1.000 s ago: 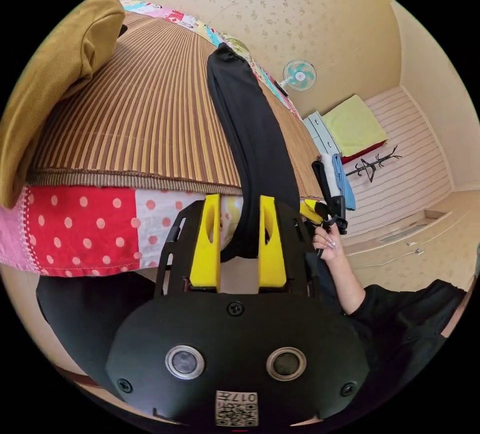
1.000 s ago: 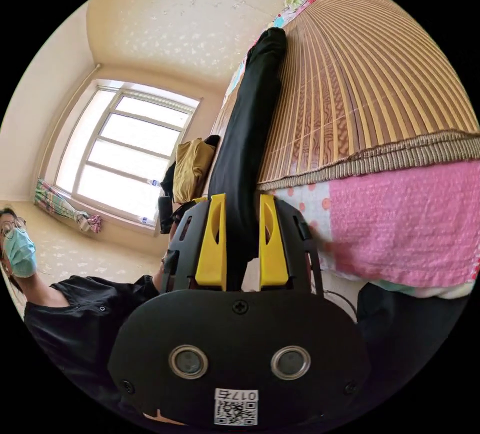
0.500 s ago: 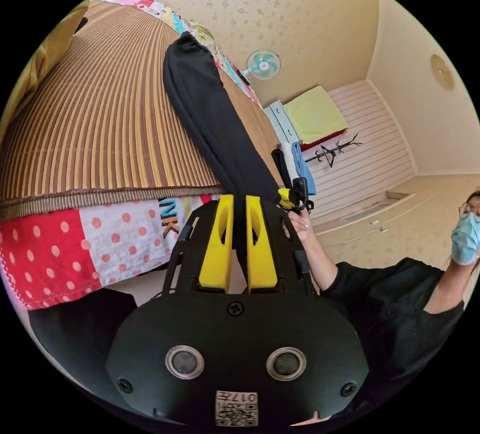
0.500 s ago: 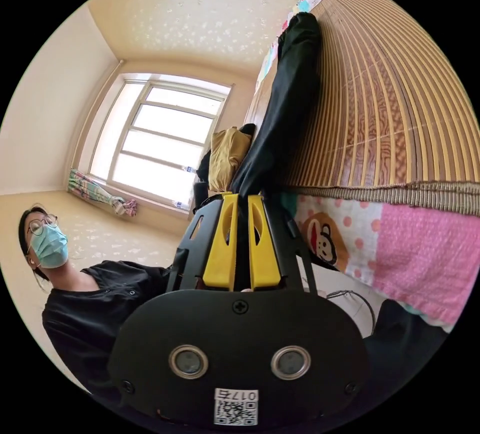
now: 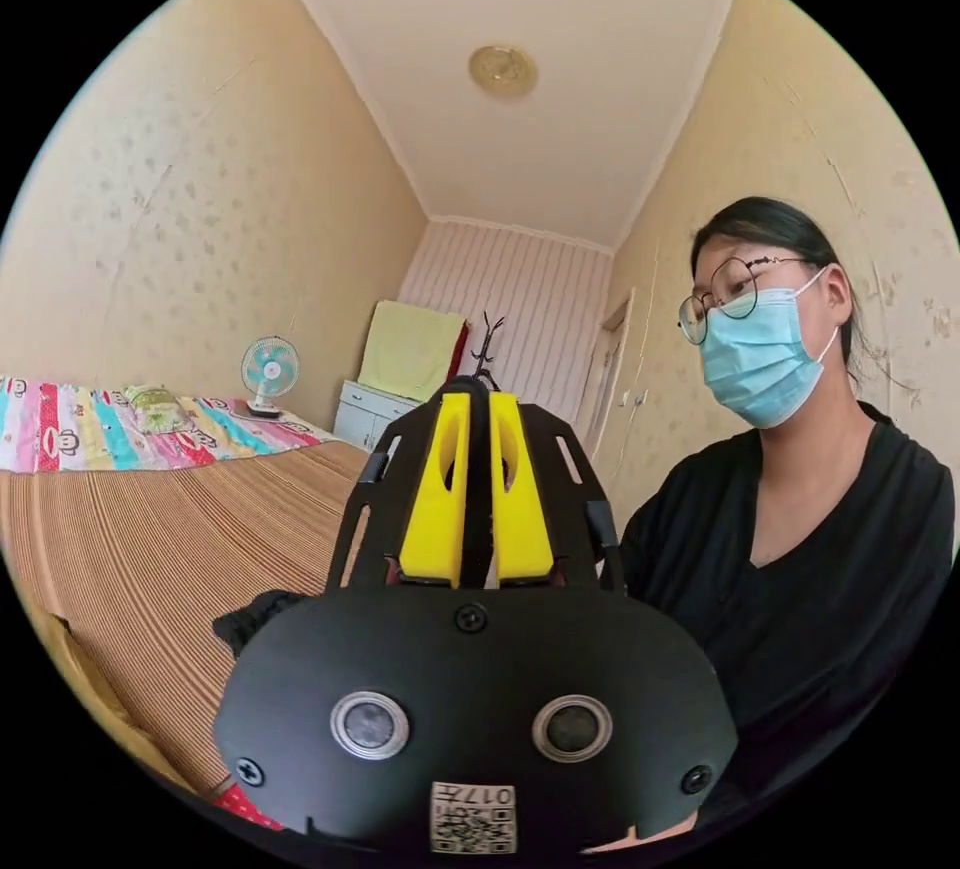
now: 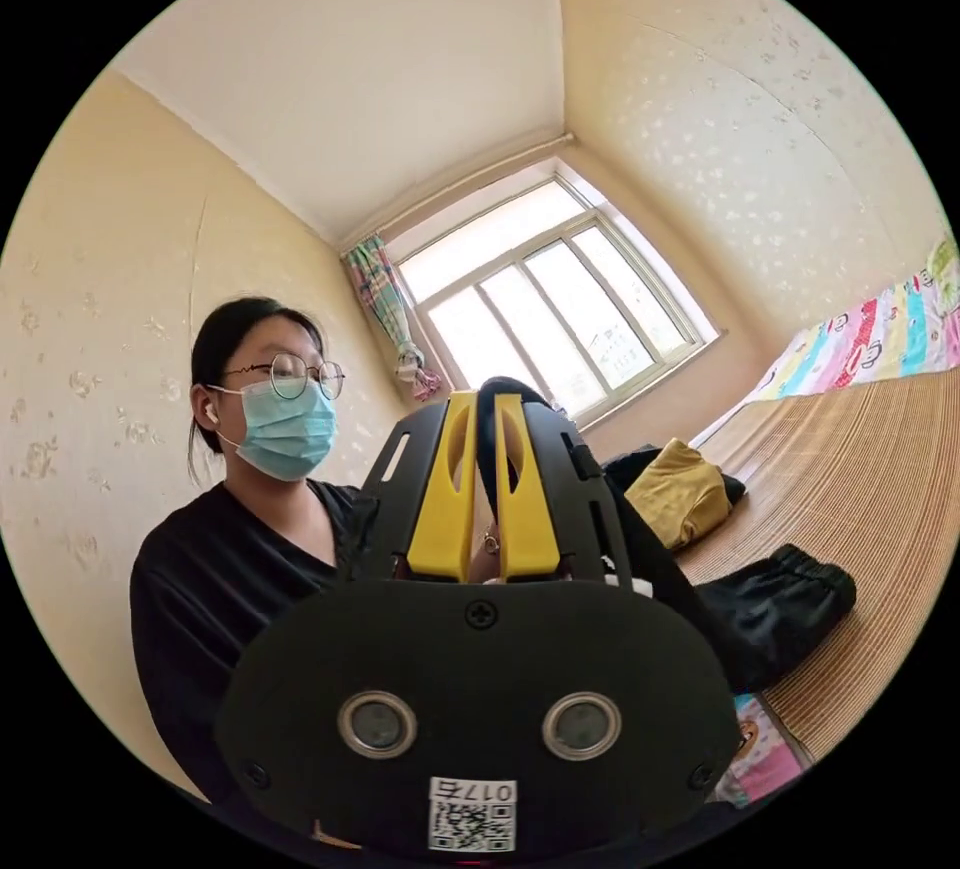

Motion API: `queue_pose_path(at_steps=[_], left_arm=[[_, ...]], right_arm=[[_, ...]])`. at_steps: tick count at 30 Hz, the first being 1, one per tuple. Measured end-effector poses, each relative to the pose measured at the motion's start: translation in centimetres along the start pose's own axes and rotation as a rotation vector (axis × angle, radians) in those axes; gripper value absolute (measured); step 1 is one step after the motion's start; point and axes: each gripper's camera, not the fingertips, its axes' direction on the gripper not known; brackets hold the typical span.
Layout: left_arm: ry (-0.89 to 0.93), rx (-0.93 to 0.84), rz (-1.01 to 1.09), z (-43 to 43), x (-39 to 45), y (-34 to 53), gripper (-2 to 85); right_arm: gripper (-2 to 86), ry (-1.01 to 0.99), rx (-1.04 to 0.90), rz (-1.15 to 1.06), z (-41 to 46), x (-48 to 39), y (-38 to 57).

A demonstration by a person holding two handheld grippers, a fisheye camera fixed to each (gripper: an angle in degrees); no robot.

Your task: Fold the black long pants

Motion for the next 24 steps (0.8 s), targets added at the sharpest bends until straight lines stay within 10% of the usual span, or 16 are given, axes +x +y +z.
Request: queue_pose_path(at_steps=[7,17,24], left_arm=[[-0.023,0.056,-0.005,1.5,-1.7,-7.2,3.8],[-0.4,-0.11,-0.432,6.7,-25.5,-9.3,4.0],[-0.486,-0.347,-0.518,8.0,-31.4,4.3,4.0]], right_arm=[[2.1,0.05,0.031,-0.063,3.1,-3.7,-6.9],[2.2,0.398,0.027,0.129,5.3,14.6,-14.1],[2.2,0.677,-0.125,0.207,7.1,22.9,-7.9]])
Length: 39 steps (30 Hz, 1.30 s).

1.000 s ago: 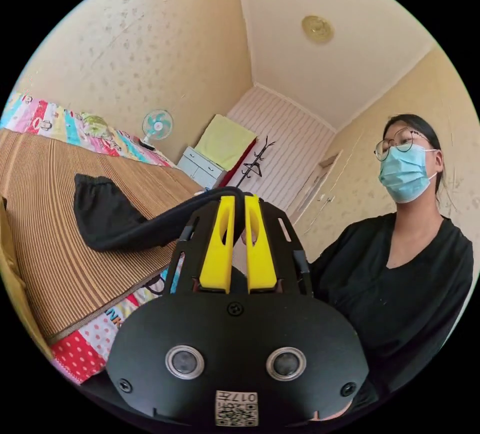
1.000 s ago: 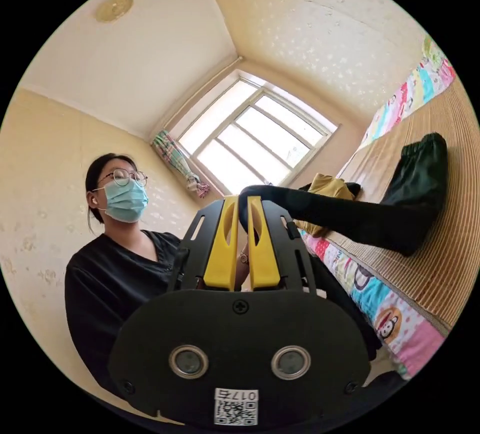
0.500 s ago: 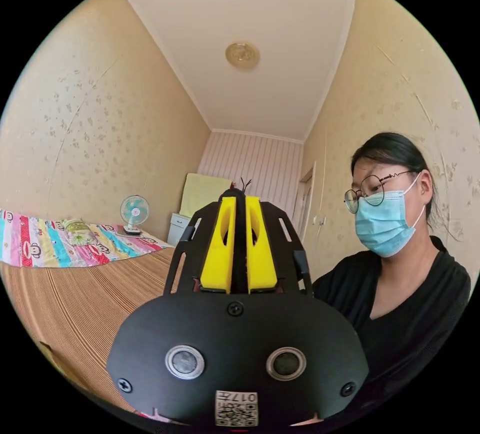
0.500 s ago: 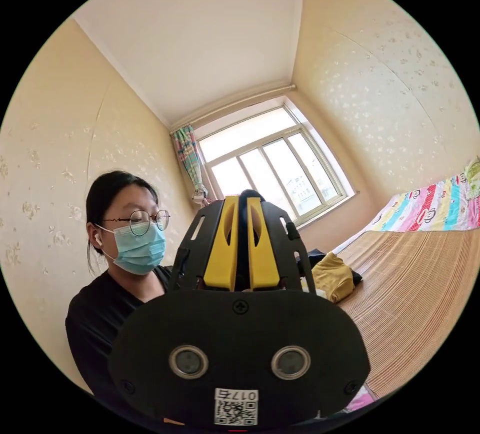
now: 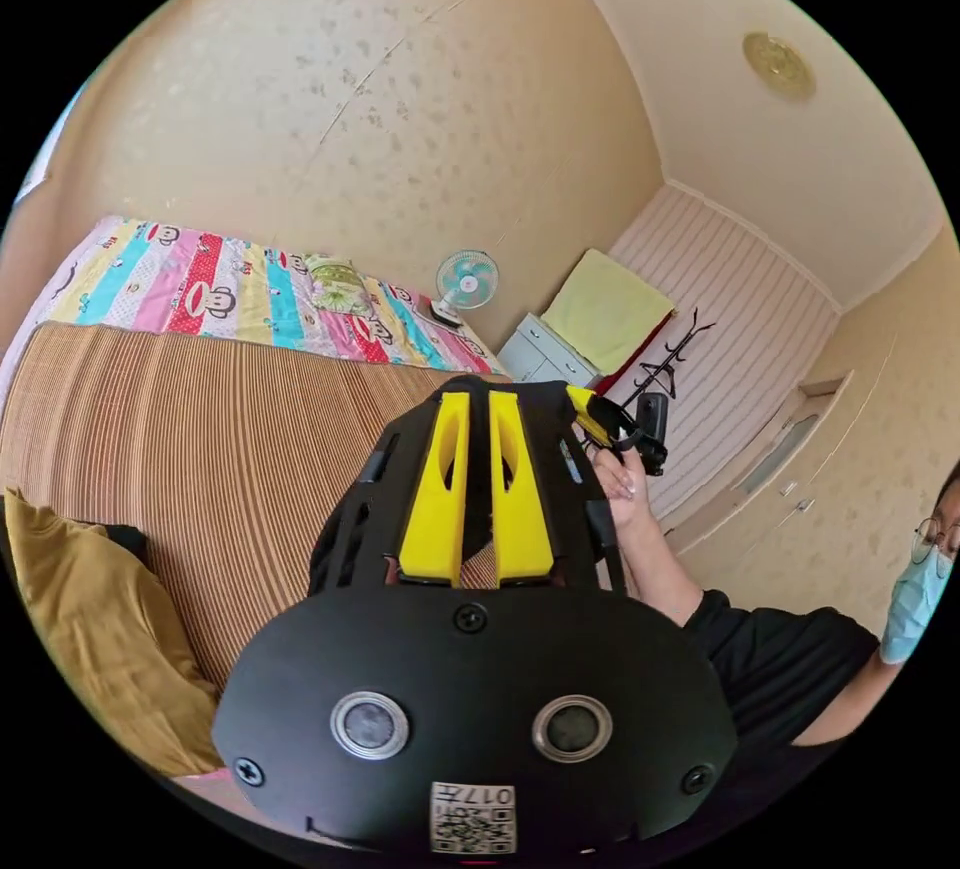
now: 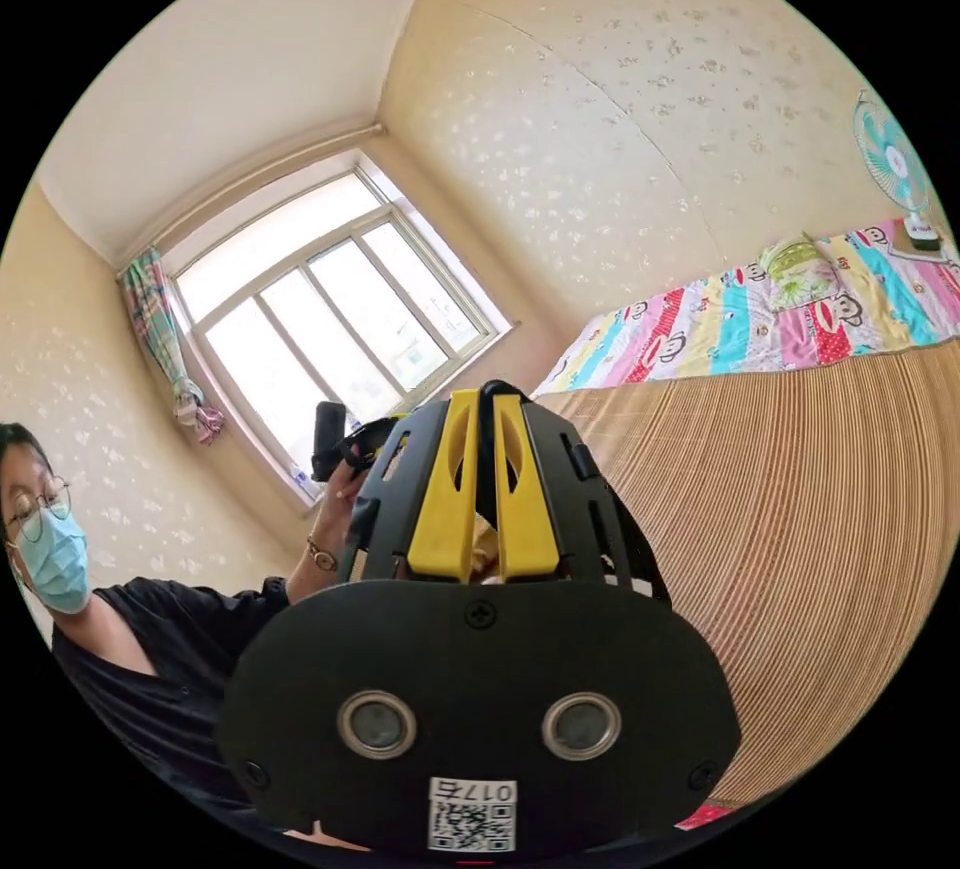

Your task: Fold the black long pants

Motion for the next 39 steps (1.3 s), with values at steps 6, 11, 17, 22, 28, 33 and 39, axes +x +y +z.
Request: queue_pose_path(at_steps=[6,11,17,22,28,33,39], left_arm=[[0.106,-0.221,-0.131,6.4,-4.8,20.6,4.3],[0.055,-0.368,-0.301,9.6,-7.2,31.3,7.5],[0.122,-0.094,-0.499,6.3,-14.2,29.4,17.1],[0.09,-0.202,-0.558,10.5,-19.2,24.6,22.3],[0.023,-0.272,-0.603,11.7,-19.8,24.0,15.6],[0.265,-0.32,-0.723,13.4,-20.2,27.1,10.6],[0.403,-0.408,-0.745,13.8,-15.2,31.2,8.8]], right_arm=[[2.5,-0.129,-0.089,0.164,-1.0,5.9,16.6],[3.2,0.033,-0.138,0.497,-4.2,8.3,27.8],[9.6,-0.154,-0.07,0.682,-7.0,9.6,29.4],[15.0,-0.199,-0.128,0.69,-4.8,10.1,27.1],[20.4,-0.289,-0.126,0.768,-1.7,11.9,26.1],[24.4,-0.357,-0.04,0.847,0.2,14.9,25.6],[26.1,-0.462,0.034,0.859,-0.4,16.9,25.6]])
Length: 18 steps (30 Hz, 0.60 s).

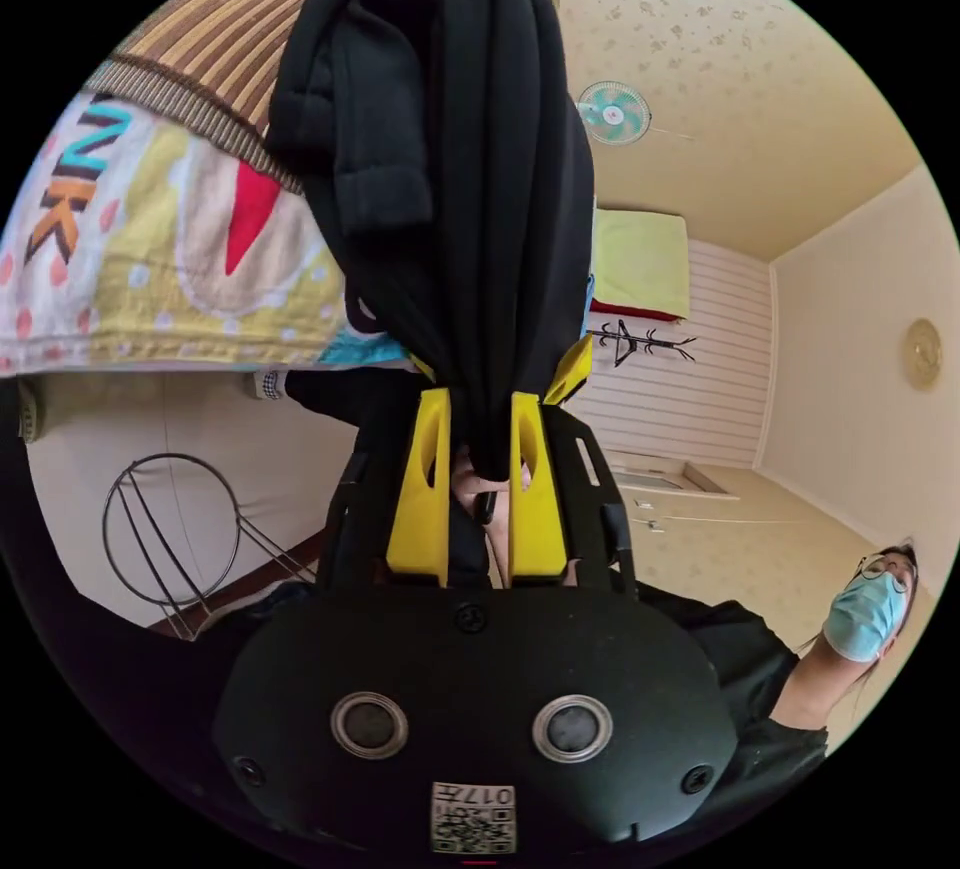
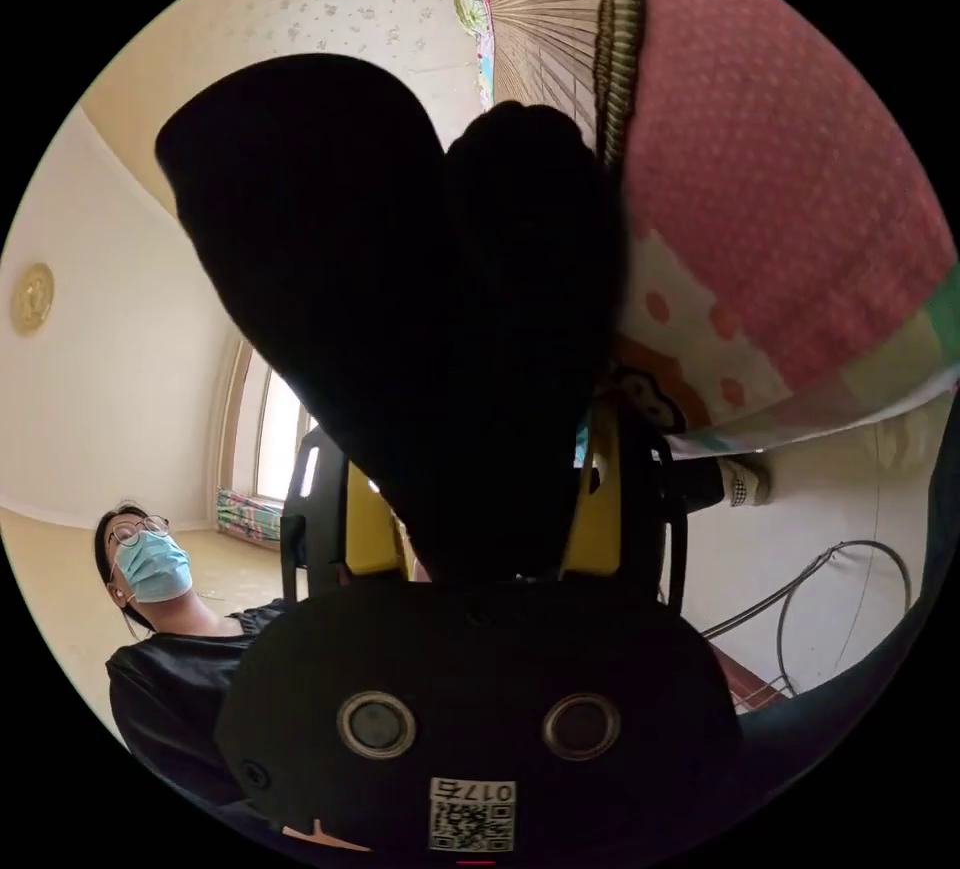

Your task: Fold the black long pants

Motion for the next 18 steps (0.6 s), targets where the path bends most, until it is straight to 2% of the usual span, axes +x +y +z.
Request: queue_pose_path(at_steps=[4,10,12,15,18], left_arm=[[0.06,-0.025,0.041,-1.1,1.6,2.3,8.1],[0.029,-0.009,0.378,-4.1,10.7,6.1,12.7],[0.026,-0.017,0.45,-4.3,12.5,7.5,14.5],[0.013,-0.024,0.429,-4.1,11.5,8.2,15.1],[0.112,-0.039,0.346,-4.0,8.7,8.5,15.3]], right_arm=[[19.0,-0.132,-0.019,-0.08,-1.3,-1.2,0.8],[15.6,-0.26,0.026,-0.3,-2.8,-7.7,1.6],[14.9,-0.256,0.035,-0.443,-4.8,-11.9,0.0],[14.5,-0.23,0.046,-0.666,-9.4,-18.4,-2.9],[14.4,-0.164,0.122,-0.876,-15.6,-26.0,-5.5]])
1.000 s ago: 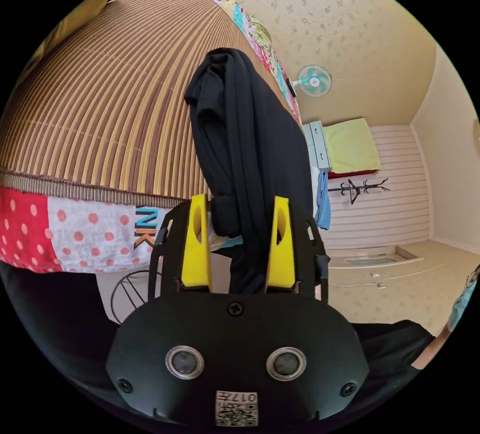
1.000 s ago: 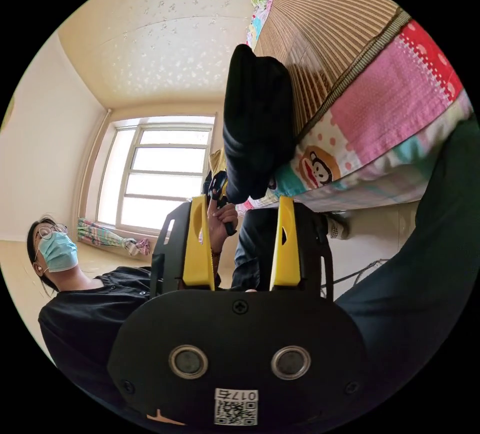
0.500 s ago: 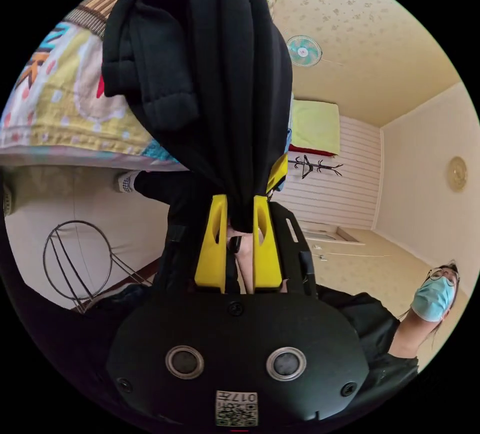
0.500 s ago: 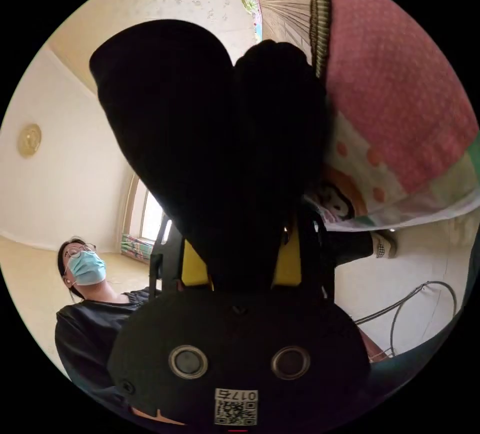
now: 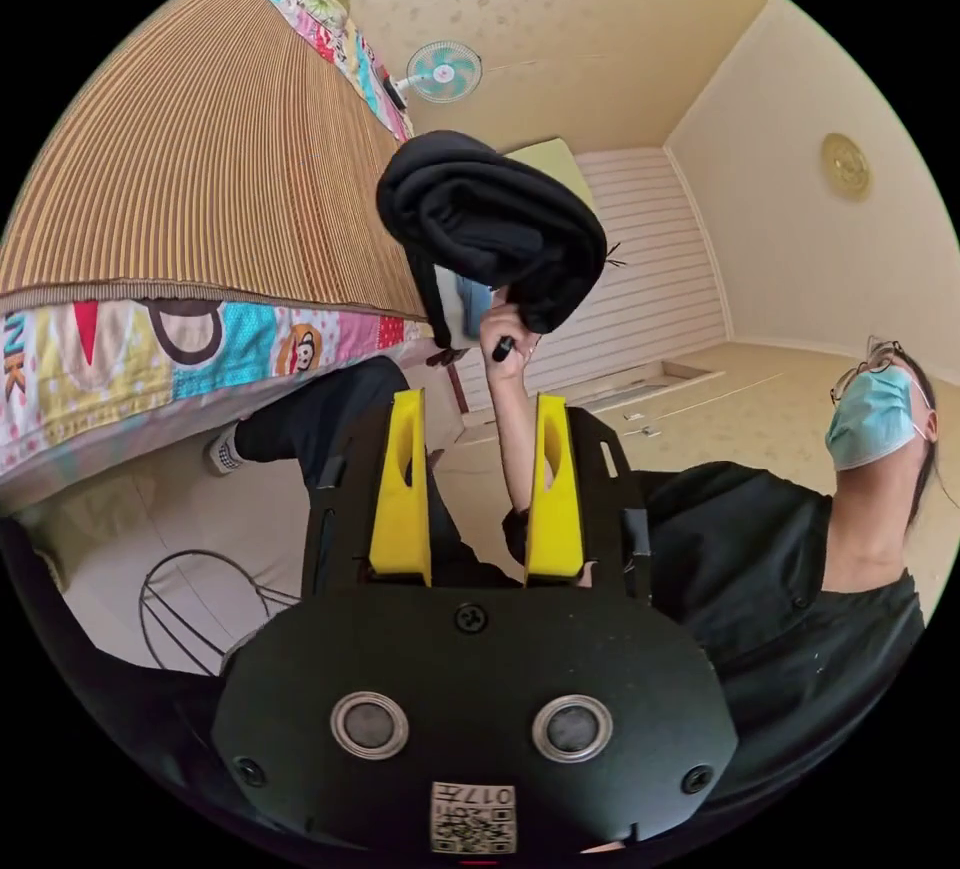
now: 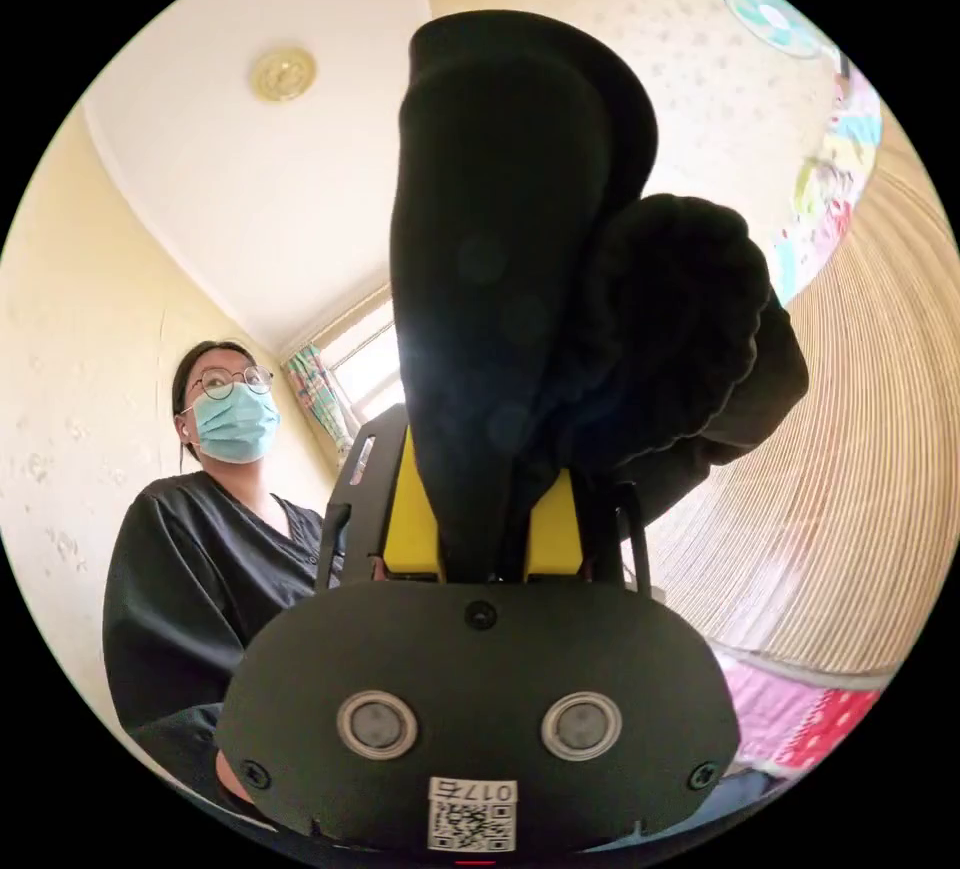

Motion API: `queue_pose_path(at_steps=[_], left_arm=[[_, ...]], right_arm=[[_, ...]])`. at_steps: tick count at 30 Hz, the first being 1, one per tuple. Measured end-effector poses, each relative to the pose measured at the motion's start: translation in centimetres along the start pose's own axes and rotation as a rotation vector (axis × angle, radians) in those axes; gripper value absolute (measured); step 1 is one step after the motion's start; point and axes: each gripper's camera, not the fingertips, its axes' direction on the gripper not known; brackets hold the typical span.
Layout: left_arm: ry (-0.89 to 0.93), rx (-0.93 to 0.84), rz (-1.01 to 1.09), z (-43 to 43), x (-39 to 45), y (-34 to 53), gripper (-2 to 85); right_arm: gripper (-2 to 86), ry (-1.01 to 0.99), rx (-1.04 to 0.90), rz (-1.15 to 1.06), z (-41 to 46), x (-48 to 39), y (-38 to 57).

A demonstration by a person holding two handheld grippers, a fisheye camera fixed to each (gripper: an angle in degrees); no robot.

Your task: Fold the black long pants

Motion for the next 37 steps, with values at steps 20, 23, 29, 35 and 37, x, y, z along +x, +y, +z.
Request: queue_pose_path(at_steps=[20,23,29,35,37], left_arm=[[-0.118,0.063,-0.151,2.5,-3.5,3.1,14.1],[-0.219,0.086,-0.146,2.9,-3.1,2.9,14.1],[-0.35,0.214,-0.125,1.2,-1.5,2.2,13.6],[-0.756,0.575,0.027,-6.1,5.8,1.5,12.6],[-0.873,0.724,0.039,-9.7,8.5,1.2,12.8]], right_arm=[[14.1,0.594,0.605,0.362,-30.3,0.3,3.9],[12.5,0.678,0.647,0.379,-29.6,-2.1,8.0],[8.2,0.717,0.689,0.375,-29.1,-5.3,14.6],[5.4,0.661,0.626,0.398,-24.1,-5.2,19.6],[4.0,0.592,0.577,0.364,-21.7,-4.2,20.8]])
